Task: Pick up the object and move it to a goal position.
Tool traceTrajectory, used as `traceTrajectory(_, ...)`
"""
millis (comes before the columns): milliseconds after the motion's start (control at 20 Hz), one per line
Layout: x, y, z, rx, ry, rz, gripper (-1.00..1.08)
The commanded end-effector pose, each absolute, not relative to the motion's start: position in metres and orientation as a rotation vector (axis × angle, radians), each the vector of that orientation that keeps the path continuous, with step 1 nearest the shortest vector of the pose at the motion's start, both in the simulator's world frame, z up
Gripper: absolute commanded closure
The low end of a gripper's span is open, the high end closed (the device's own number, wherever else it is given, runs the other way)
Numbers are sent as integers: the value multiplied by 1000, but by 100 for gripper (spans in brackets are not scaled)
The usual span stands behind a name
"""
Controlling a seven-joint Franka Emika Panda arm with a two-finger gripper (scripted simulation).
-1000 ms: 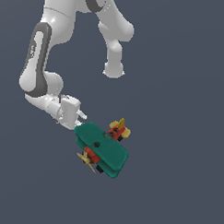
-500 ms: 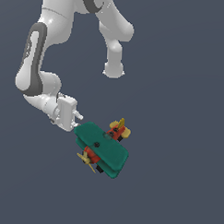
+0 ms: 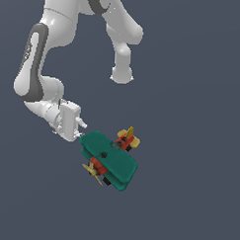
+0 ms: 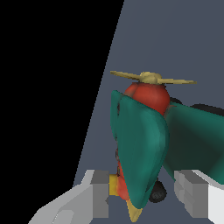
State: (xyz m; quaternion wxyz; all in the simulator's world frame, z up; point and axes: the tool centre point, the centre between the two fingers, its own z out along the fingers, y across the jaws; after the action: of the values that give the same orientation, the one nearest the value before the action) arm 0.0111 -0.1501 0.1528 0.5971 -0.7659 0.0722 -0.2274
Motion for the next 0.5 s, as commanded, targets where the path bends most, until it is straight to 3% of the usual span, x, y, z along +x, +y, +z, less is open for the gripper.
traceTrajectory(0, 12, -151, 154, -1776, 164, -535, -20)
traceTrajectory(450, 10, -147, 147, -1777, 165, -534, -20)
